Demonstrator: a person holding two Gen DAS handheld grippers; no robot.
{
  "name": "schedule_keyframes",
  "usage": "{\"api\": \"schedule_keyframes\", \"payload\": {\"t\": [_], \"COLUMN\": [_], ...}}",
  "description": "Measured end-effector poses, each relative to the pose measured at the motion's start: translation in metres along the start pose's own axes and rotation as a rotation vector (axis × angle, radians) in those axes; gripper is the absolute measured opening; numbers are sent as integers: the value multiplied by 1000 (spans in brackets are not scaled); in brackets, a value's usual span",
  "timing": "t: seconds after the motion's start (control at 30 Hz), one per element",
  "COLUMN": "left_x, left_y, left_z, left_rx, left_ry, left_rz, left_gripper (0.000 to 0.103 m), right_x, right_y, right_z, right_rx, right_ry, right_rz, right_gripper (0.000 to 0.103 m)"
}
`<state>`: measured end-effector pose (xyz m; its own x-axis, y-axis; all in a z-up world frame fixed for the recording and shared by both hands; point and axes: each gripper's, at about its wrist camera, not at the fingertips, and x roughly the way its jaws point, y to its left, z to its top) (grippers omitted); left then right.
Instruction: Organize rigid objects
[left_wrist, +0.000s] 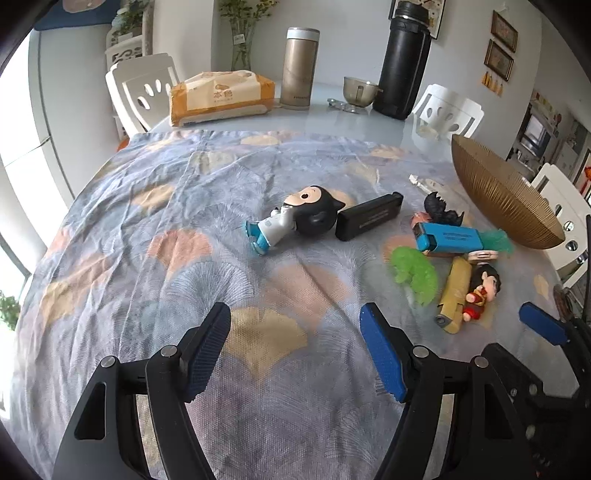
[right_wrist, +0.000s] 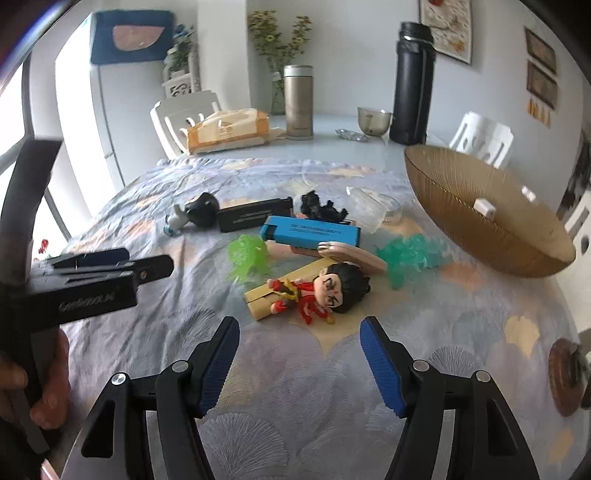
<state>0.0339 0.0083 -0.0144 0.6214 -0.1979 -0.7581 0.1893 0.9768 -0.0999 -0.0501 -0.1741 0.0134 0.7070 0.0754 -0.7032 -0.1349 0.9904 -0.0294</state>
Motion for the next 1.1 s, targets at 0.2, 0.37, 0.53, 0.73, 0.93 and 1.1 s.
{"api": "schedule_keyframes", "payload": {"t": [0.2, 0.37, 0.53, 0.73, 0.93, 1.1], "left_x": [4, 5, 7, 9, 5, 6], "left_y": [-9, -12, -10, -12, -12, -7], "left_z": [-1, -1, 0, 0, -1, 1], "left_rx": [47, 65, 55, 61, 58, 32], "left_ry": [16, 24, 35, 37, 22, 31], "left_rz": [54, 72, 72, 79, 76, 67], "left_gripper": [73, 75, 75, 75, 75, 75], "right_x": [-10, -11, -13, -13, -12, -10], "right_y": [11, 8, 11, 10, 10, 7], "right_z": [-3, -3, -4, -4, -3, -3], "right_rx": [-53, -38, -52, -52, -40, -25], "right_ry": [-55, -54, -62, -61, -53, -46], "right_rz": [-30, -17, -11, -10, -3, -1], "right_gripper": [84, 84, 84, 84, 84, 84]}}
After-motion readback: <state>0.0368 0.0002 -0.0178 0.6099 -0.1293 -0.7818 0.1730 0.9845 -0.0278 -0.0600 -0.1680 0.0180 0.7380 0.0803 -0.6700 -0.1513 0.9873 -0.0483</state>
